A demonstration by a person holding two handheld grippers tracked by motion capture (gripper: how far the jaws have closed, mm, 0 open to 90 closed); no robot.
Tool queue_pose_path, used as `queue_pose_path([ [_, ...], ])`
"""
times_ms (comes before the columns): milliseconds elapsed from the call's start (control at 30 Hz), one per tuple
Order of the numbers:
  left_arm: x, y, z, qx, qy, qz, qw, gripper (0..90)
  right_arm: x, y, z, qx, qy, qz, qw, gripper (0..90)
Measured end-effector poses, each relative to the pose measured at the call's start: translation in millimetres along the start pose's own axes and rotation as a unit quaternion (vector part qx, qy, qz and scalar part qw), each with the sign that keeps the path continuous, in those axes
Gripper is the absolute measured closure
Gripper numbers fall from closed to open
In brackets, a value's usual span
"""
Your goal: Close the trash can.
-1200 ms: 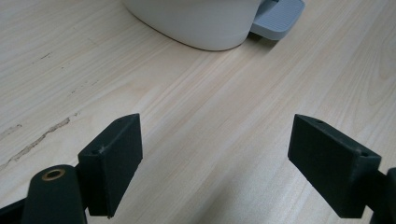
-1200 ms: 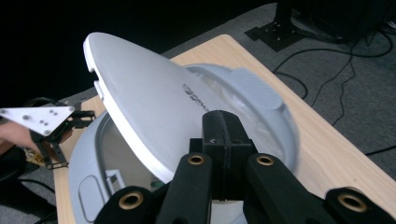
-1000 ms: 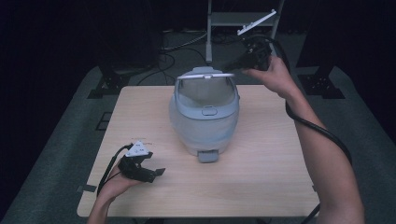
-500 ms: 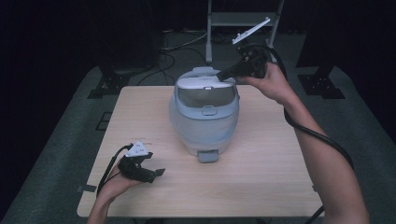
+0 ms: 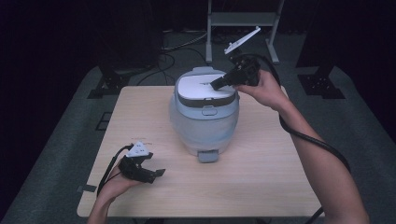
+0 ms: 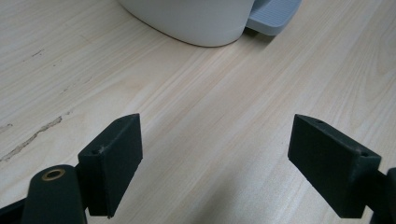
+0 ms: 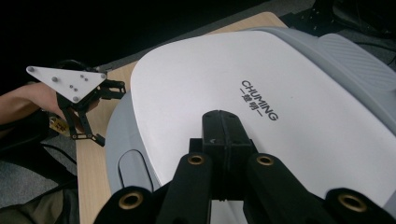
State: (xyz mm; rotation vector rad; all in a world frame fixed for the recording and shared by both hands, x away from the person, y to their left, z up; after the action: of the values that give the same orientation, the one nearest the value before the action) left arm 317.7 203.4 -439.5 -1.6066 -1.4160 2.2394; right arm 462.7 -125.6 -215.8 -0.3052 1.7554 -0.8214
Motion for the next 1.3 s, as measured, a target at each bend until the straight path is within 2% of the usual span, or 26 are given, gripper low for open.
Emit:
queue_pose_path([
  [333,-0.6,1.7,1.3,0.003,0.002,-0.003,1.0,16.9,4.9,12.4,-7.7,-0.01,-0.009,-0.011,0.9998,89.1],
  [500,-0.3,1.8,1.1,0.004,0.002,-0.004,1.0,16.9,6.1,16.2,-10.9,-0.006,-0.014,-0.01,0.9998,89.1],
  [567,-0.3,1.4,1.0,0.003,0.002,-0.004,1.0,16.9,8.3,19.4,-11.9,0.0,-0.017,-0.021,0.9996,89.3],
  [700,-0.2,0.9,0.8,0.002,0.001,-0.003,1.0,16.9,10.2,19.6,-15.7,0.014,-0.039,-0.013,0.9991,89.5],
  [833,-0.4,1.8,1.1,0.003,0.003,-0.006,1.0,16.9,16.1,19.7,-12.8,0.004,-0.021,0.008,0.9997,89.9],
  [867,-0.5,2.5,1.6,0.004,0.002,-0.006,1.0,16.9,18.4,20.7,-12.7,0.01,-0.017,0.004,0.9998,89.9],
  [933,-0.6,3.6,2.4,0.005,0.004,-0.008,0.9999,16.9,21.5,21.1,-15.8,0.023,-0.018,0.014,0.9995,89.9],
  [967,-0.8,4.1,2.9,0.005,0.004,-0.009,0.9999,16.9,21.3,20.5,-17.3,0.029,-0.024,0.012,0.9992,89.9],
  [1000,-0.9,4.4,3.0,0.005,0.005,-0.009,0.9999,16.9,18.7,18.7,-21.6,0.054,-0.041,-0.004,0.9977,89.6],
  [1033,-1.0,4.7,3.2,0.005,0.006,-0.01,0.9999,16.9,18.7,18.7,-21.6,0.054,-0.041,-0.004,0.9977,89.6],
  [1067,-1.0,4.6,3.7,0.006,0.005,-0.009,0.9999,16.9,18.6,17.7,-23.7,0.064,-0.048,-0.009,0.9967,87.3],
  [1100,-1.0,4.4,3.9,0.006,0.005,-0.007,0.9999,16.9,19.8,16.3,-25.0,0.072,-0.051,-0.008,0.996,80.7],
  [1167,-0.8,3.4,3.1,0.004,0.004,-0.006,1.0,16.9,25.8,10.2,-23.9,0.071,-0.044,0.01,0.9965,78.1],
  [1267,-0.7,2.0,2.1,0.003,0.002,-0.003,1.0,16.9,38.2,-6.0,-20.1,0.056,-0.015,0.048,0.9972,73.2],
  [1300,-0.8,1.7,1.9,0.002,0.002,-0.003,1.0,16.9,38.2,-6.0,-20.1,0.056,-0.015,0.048,0.9972,73.2],
])
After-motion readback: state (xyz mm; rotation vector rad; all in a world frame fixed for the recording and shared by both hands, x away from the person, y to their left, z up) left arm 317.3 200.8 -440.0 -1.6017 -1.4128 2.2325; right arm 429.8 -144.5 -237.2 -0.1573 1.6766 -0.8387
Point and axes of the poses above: each handheld gripper's, and its own axes: y roughly forward along the jaws, x roughly out of its underside, z roughly to its right, the point moved 2 cm from there along y, roughly forward along the jaws, and after that the axes turned 1 degree about -y, right-handed, at the moved point
